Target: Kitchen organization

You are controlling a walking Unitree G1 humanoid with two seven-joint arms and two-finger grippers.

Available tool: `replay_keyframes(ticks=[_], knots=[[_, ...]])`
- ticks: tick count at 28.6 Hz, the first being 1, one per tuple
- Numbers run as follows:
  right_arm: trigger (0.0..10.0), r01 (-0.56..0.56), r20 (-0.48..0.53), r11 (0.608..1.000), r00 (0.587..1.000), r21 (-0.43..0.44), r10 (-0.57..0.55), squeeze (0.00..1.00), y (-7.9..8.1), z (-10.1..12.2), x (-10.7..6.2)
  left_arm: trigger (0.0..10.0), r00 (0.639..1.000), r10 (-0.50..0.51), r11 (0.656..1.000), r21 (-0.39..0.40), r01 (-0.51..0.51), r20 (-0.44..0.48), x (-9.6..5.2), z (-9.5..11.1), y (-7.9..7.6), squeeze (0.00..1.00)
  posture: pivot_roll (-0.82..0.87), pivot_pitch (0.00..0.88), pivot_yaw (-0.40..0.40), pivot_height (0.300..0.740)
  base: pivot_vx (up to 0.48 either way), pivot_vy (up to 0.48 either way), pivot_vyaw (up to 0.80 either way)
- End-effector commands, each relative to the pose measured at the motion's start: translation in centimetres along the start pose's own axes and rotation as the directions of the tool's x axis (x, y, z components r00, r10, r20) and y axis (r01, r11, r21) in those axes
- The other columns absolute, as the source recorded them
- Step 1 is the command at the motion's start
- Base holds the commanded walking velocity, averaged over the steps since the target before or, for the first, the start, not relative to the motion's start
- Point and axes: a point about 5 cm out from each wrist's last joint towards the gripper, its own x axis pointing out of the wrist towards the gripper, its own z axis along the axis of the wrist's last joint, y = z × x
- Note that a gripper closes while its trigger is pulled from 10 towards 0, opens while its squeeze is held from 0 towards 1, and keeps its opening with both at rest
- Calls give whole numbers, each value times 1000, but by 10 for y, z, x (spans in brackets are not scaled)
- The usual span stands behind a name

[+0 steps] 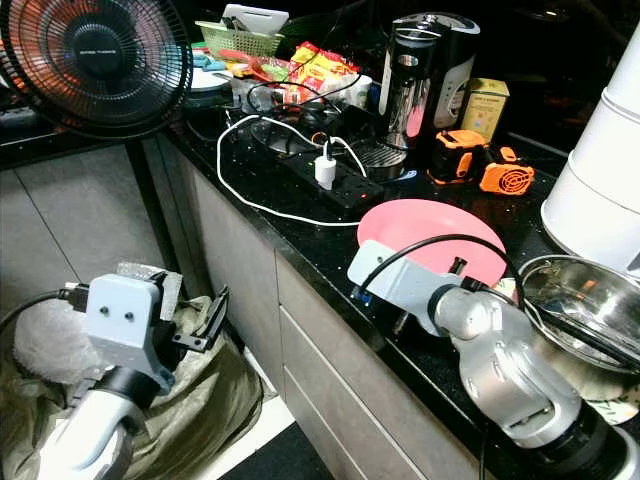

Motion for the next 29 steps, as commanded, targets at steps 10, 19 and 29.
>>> replay_keyframes(ticks=[10,19,29], knots=[[0,-80,64,995,995,52,76,0,15,8,4,10000,1000,-9,1000,-5,9,-16,-1,-2,-1,0,62,0,-42,740,0,0,0],[0,148,299,928,919,341,-256,0,-26,37,-2,10000,1000,-12,1000,-4,11,-17,-1,-2,-1,0,60,0,-38,740,0,0,0],[1961,176,421,786,764,593,-489,0,-56,53,-22,10000,1000,-10,1000,-2,10,-15,0,-1,-1,0,61,0,-38,740,0,0,0]])
